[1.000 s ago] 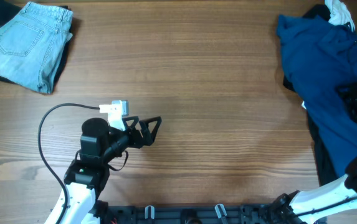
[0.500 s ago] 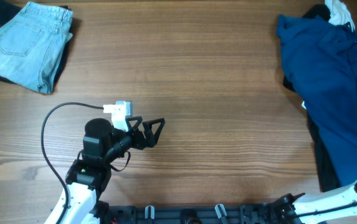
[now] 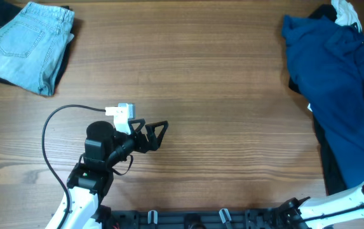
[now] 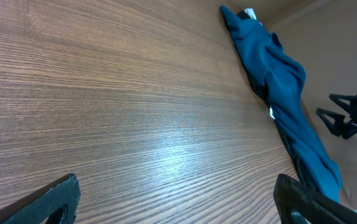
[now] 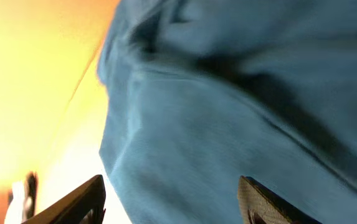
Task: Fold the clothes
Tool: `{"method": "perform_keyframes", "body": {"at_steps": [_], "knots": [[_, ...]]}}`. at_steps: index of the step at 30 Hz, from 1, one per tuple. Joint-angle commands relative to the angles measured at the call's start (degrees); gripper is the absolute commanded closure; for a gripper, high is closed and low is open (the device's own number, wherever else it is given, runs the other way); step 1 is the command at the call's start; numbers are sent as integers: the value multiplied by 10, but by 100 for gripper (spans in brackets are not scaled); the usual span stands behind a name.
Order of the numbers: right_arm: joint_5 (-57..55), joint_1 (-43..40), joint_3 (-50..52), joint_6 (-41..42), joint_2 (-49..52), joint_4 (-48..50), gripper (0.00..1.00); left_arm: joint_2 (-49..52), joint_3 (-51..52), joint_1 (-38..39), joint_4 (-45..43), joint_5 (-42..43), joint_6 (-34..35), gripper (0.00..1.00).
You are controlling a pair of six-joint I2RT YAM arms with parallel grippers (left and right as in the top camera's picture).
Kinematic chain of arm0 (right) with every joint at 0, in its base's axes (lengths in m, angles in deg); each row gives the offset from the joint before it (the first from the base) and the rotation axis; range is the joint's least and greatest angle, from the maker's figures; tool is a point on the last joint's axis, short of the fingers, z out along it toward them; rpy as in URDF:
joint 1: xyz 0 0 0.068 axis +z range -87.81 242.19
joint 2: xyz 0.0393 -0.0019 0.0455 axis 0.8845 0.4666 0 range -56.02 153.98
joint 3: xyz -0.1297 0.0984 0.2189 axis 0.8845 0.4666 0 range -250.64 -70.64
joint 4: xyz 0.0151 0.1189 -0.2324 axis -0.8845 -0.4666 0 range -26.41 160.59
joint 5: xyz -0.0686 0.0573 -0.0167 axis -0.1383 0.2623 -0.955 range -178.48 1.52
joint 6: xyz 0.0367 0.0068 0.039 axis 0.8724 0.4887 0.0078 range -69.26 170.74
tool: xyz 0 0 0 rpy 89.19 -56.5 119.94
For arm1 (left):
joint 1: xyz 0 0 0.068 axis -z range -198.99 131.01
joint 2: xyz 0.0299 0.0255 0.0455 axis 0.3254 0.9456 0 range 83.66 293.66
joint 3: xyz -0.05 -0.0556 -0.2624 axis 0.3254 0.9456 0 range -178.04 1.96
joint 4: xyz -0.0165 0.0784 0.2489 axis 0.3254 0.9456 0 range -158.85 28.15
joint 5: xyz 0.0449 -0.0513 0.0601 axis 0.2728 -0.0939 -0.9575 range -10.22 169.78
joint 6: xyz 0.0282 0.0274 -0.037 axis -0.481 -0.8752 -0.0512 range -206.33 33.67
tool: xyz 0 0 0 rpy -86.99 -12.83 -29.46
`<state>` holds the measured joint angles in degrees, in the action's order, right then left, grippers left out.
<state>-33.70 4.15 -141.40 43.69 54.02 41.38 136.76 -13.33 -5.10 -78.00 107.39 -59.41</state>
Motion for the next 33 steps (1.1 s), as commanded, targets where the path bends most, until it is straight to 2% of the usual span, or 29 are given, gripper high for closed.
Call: {"method": "perform_keyframes", "body": {"at_steps": [1,13,22,27,33], "knots": [[43,17,-8,-92,13,12,31,3,-9,3,-3,11,8,0],[74,18,-8,-127,94,1,42,3,-9,3,-3,11,21,0],[61,-15,-23,-123,110,-13,27,3,-9,3,1,11,21,0],[62,-50,-27,-106,110,-13,26,3,-9,3,5,11,21,0],[113,-82,-42,-87,110,-3,25,3,-9,3,5,11,21,0]]}}
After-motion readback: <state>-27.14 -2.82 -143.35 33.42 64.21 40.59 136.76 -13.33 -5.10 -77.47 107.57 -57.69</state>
